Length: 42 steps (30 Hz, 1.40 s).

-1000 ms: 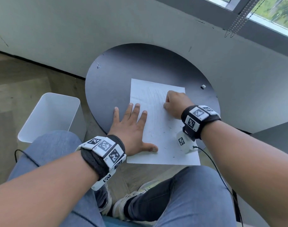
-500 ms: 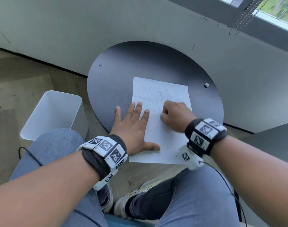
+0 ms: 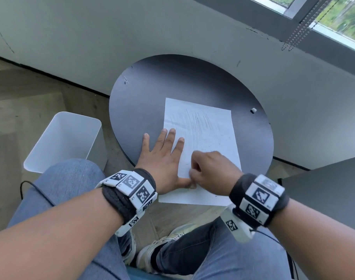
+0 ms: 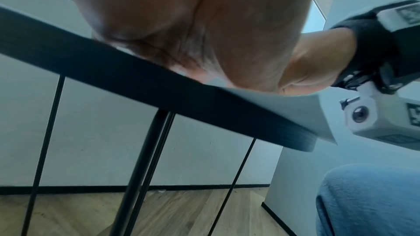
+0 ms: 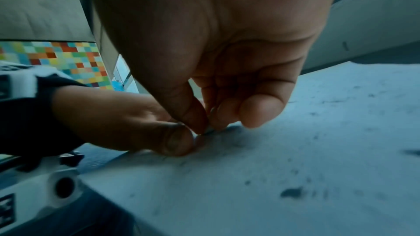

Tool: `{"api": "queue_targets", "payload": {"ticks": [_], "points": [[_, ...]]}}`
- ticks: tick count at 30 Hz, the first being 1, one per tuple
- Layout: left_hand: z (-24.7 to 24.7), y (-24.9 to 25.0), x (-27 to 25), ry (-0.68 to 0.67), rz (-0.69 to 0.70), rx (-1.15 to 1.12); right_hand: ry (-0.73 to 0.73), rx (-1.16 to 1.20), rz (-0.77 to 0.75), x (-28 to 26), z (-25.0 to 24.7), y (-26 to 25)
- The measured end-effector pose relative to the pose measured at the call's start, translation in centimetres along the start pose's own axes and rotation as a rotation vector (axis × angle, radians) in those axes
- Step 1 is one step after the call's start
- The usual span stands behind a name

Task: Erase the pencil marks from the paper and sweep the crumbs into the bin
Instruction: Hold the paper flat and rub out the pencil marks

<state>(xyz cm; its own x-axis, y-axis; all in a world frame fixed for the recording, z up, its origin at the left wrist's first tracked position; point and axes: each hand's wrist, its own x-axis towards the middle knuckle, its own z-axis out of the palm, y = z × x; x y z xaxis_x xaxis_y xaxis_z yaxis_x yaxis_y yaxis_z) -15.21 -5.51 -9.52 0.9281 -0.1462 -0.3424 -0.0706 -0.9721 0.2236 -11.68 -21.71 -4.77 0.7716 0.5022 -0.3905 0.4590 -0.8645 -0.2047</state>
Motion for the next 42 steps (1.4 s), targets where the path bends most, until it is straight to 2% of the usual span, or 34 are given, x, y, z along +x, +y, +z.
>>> {"api": "queue_targets", "payload": {"ticks": [3,8,10,13,19,21,28,33,37,42], "points": [[0.0,0.0,0.0,0.005,0.001,-0.003,0.013,0.005,0.016,1.0,-0.3,0.5],[-0.1,-0.1,-0.1,0.002,0.004,-0.006,0.183,0.033,0.227,7.7,-3.1,3.9],[-0.1,-0.1,-0.1,0.002,0.002,-0.008,0.199,0.031,0.258,9.2,-3.9,4.4],[-0.1,-0.1,-0.1,0.007,0.004,-0.01,0.173,0.02,0.216,8.6,-3.7,3.8],[0.1,0.0,0.0,0.011,0.003,-0.019,0.054,0.026,0.004,1.4,-0.2,0.6],[0.1,0.0,-0.1,0.009,0.006,-0.02,0.034,0.024,-0.015,0.8,0.2,0.3],[-0.3,-0.1,-0.2,-0.007,0.011,-0.019,0.192,0.054,0.202,8.1,-2.6,3.0],[-0.9,-0.6,-0.4,-0.03,0.042,-0.016,0.199,0.058,0.279,11.1,-3.7,4.5],[-1.3,-1.2,-0.7,-0.026,0.065,-0.025,0.176,0.022,0.197,7.8,-2.9,3.5],[-1.1,-1.1,-0.6,-0.023,0.073,-0.015,0.025,-0.01,0.0,0.3,-0.1,0.4]]}}
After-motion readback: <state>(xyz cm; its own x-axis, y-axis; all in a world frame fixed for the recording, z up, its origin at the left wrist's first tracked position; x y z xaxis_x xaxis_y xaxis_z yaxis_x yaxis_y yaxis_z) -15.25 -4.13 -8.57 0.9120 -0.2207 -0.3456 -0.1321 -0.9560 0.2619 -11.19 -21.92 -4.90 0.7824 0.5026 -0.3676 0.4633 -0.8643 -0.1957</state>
